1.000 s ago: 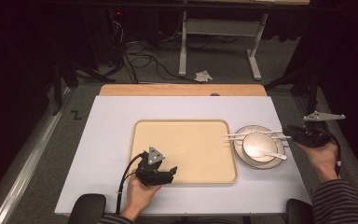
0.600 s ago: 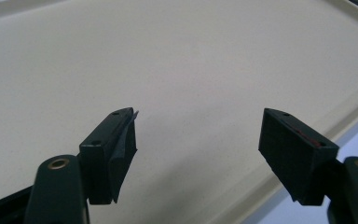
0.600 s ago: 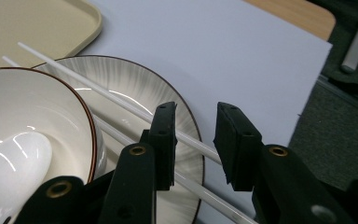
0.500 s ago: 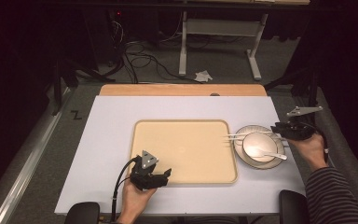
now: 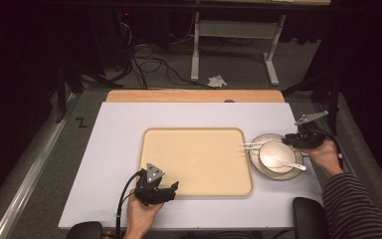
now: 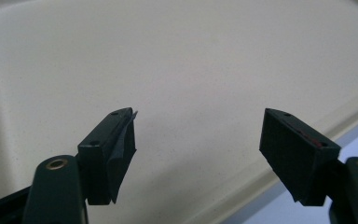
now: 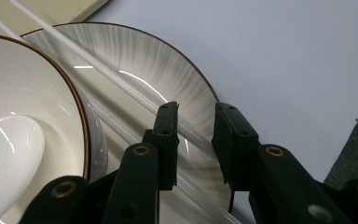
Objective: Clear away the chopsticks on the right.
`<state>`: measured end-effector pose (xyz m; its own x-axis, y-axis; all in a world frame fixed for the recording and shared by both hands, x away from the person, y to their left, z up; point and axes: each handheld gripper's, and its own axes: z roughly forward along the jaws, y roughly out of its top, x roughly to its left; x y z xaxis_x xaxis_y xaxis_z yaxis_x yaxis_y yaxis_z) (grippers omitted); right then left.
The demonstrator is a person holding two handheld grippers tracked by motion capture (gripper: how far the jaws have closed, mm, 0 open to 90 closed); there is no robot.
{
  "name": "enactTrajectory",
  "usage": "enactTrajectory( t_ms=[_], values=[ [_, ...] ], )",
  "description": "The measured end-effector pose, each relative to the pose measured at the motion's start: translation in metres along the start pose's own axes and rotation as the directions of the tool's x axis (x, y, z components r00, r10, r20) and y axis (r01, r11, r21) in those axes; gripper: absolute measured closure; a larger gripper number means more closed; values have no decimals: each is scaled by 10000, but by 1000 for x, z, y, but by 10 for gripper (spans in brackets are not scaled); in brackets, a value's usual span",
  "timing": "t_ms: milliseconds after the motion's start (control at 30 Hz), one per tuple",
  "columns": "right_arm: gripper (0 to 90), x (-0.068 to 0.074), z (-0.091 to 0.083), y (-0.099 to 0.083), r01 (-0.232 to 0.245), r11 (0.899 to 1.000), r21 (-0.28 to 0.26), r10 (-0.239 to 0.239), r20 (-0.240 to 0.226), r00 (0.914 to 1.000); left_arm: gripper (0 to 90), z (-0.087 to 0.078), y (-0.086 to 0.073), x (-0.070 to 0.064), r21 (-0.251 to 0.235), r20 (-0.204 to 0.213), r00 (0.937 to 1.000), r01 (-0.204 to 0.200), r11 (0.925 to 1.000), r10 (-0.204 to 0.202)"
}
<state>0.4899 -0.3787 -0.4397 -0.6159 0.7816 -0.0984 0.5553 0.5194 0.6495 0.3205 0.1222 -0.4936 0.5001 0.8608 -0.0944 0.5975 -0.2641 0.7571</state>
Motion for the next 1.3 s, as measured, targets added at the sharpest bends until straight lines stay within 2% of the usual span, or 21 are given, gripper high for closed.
enactTrajectory(
  t_ms=[67, 133, 267, 300, 433, 600, 667, 800, 1000, 1033, 1133, 1233, 1300],
  values=[
    [723, 2, 5, 2, 61, 9999, 114, -60, -84, 9999, 269, -1, -1, 1, 14, -85, 10000, 42, 10000, -42],
    [729, 1, 9, 3, 109, 9996, 265, -100, -354, 9993, 270, -3, -3, 1, 9, -136, 9999, 93, 10000, -93],
    [732, 1, 16, 4, 245, 9981, 558, -216, -510, 9985, 269, -4, -5, 2, 33, -233, 9996, 154, 9999, -153],
    [730, 0, 18, 5, 430, 9976, 546, -399, -581, 9975, 269, -4, -5, 2, 31, -236, 9996, 185, 9998, -184],
    [731, 0, 23, 5, 424, 9950, 900, -353, -789, 9963, 268, -4, -7, 3, 56, -261, 9994, 212, 9998, -210],
    [736, -2, 24, 5, 424, 9939, 1020, -341, -824, 9960, 268, -4, -8, 2, 72, -297, 9993, 214, 9997, -212],
    [742, -3, 24, 4, 440, 9939, 1011, -341, -979, 9946, 268, -4, -8, 2, 78, -378, 9992, 137, 9999, -134],
    [760, -2, 25, 3, 332, 9925, 1177, -200, -1115, 9936, 268, -2, -9, 2, 180, -273, 9995, 180, 9997, -175],
    [803, -3, 26, 2, 423, 9916, 1220, -275, -1209, 9923, 268, 2, -10, 2, 290, -210, 9996, 194, 9994, -188],
    [815, -2, 26, 2, 227, 9916, 1274, -75, -1184, 9929, 268, 3, -10, 1, 314, -195, 9996, 198, 9993, -192],
    [847, -5, 29, 1, 473, 9886, 1426, -290, -1279, 9914, 269, 4, -11, 1, 356, -160, 9996, 228, 9991, -223],
    [851, -6, 31, 1, 483, 9862, 1581, -267, -1358, 9904, 269, 6, -11, 1, 395, -148, 9996, 256, 9989, -251],
    [854, -6, 32, 2, 559, 9872, 1494, -361, -1320, 9906, 269, 7, -11, 1, 421, -137, 9996, 235, 9988, -229]
  ],
)
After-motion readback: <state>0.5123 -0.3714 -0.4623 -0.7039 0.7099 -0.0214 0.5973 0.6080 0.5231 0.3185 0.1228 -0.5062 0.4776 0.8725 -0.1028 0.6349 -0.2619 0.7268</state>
